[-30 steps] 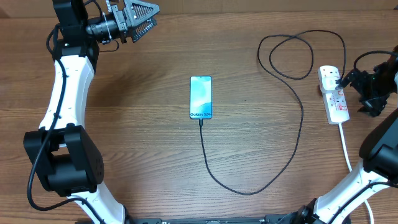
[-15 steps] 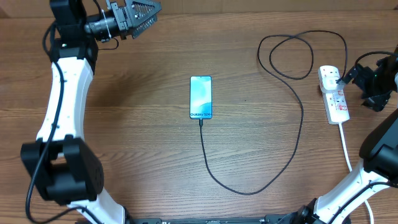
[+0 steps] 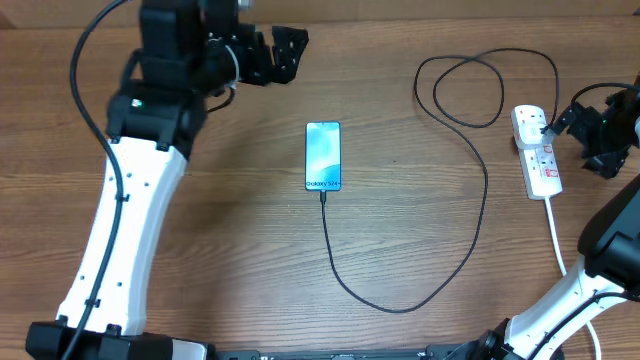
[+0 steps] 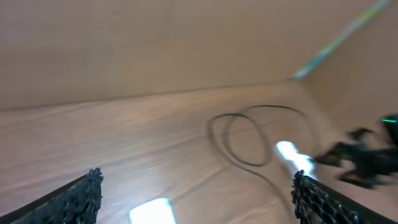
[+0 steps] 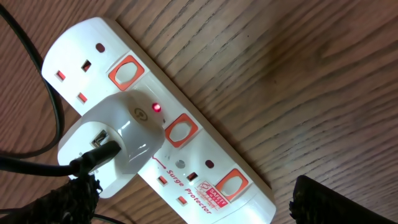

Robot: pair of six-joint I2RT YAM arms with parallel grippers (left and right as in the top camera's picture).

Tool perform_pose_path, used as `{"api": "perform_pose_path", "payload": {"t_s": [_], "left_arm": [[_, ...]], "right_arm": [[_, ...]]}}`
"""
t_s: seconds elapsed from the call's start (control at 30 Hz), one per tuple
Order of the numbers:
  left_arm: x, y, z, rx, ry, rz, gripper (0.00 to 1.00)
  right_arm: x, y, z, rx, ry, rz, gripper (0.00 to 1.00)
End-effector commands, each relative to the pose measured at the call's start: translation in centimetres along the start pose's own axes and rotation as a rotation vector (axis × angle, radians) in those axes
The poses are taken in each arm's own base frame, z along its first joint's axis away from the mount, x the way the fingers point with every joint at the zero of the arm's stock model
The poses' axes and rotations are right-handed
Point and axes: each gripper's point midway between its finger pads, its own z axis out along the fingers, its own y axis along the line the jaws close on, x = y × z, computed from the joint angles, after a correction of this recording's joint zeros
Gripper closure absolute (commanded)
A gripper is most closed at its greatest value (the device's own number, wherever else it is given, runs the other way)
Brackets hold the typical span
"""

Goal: Plug charger to phone and switch on socket

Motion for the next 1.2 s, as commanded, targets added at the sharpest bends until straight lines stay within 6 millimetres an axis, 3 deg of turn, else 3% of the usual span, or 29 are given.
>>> {"api": "perform_pose_path", "payload": {"t_s": [0.0,0.07,0.17,0.3,0.37,0.43,0.7,0.8,1.03,1.17], "left_arm": [[0.0,2.5,0.2,-0.163,-0.036,0.051,0.00],[0.9,2.9,0.7,-0.165,-0.022,0.041,0.00],[3.9,4.1,1.6,-0.174,0.012,0.030,0.00],[8.6,5.7,2.5,-0.172,0.002,0.008,0.00],[12.2,6.9,2.7,-0.158,-0.061,-0.058,0.00],[14.5,7.8,2.5,-0.150,-0.105,-0.116,0.01],[24.4,12.2,-1.3,-0.222,-0.129,-0.350,0.00],[27.2,13.8,-3.2,-0.272,-0.129,-0.424,0.00],[32.2,15.1,-6.4,-0.335,-0.140,-0.473,0.01],[33.3,14.9,-7.3,-0.338,-0.155,-0.466,0.01]], "right_arm": [[-2.0,0.8,-0.3,-0.029,-0.073,0.026,0.00],[-2.0,0.8,-0.3,-0.029,-0.074,0.026,0.00],[-2.0,0.8,-0.3,-0.029,-0.073,0.026,0.00],[-2.0,0.8,-0.3,-0.029,-0.074,0.026,0.00],[-2.0,0.8,-0.3,-0.029,-0.074,0.026,0.00],[-2.0,0.8,-0.3,-0.029,-0.074,0.026,0.00],[-2.0,0.8,-0.3,-0.029,-0.073,0.026,0.00],[-2.0,0.8,-0.3,-0.029,-0.073,0.026,0.00],[-2.0,0.8,-0.3,-0.029,-0.074,0.026,0.00],[-2.0,0.8,-0.3,-0.029,-0.074,0.026,0.00]]}}
